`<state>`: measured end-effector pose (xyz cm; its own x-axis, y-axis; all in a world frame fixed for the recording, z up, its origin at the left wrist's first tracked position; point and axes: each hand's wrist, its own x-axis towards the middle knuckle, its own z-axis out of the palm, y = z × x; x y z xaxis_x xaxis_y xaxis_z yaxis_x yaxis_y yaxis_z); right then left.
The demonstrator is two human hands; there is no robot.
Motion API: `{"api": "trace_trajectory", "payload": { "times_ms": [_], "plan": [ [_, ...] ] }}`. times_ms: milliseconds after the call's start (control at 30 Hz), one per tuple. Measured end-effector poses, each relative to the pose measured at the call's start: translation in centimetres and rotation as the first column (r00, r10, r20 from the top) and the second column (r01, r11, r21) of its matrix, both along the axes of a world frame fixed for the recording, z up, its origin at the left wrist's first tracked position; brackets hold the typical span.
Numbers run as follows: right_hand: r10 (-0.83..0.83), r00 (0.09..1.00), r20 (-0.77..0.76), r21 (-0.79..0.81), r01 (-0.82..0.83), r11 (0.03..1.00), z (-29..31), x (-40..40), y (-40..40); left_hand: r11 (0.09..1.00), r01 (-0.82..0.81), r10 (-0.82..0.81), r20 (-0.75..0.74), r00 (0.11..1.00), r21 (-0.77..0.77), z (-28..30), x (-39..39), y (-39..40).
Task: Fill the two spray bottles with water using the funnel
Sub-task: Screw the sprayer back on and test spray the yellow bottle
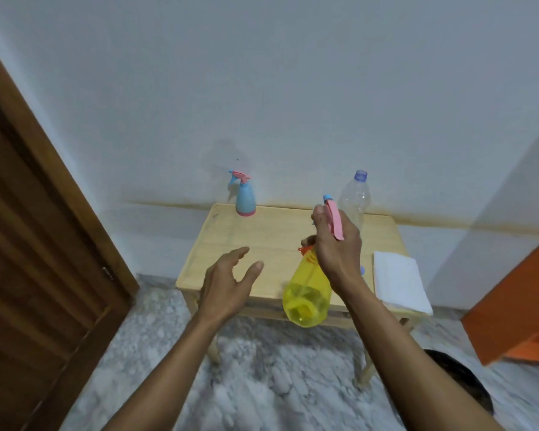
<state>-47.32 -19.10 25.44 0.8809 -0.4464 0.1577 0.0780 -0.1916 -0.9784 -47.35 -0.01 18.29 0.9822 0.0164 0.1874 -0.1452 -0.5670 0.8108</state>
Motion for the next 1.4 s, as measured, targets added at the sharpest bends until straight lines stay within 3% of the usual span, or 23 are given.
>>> {"api": "trace_trajectory", "payload": {
  "times_ms": [167, 333, 600, 1400],
  "plan": [
    [-0.039, 0.988, -0.151, -0.161, 0.014, 0.987, -3.1, -2.0, -0.2, 0.899, 0.060, 0.006, -0.148, 0.989, 0.435, -1.8, 0.5, 2.3],
    [-0.010, 0.948, -0.319, -0.253, -0.075, 0.964, -6.3, -2.1, 1.9, 0.754, 0.180, 0.004, -0.278, 0.960, 0.632, -2.8, 1.5, 3.4],
    [-0.017, 0.878, -0.478, -0.251, -0.118, 0.961, -8.9, -2.2, 5.1, 0.732, 0.296, 0.001, -0.434, 0.901, 0.614, -3.1, 3.0, 5.0],
    [-0.128, 0.771, -0.624, -0.248, -0.041, 0.968, -11.9, -1.0, 7.1, 0.783, 0.295, -0.029, -0.441, 0.897, 0.548, -5.1, 4.7, 6.6]
  ]
}}
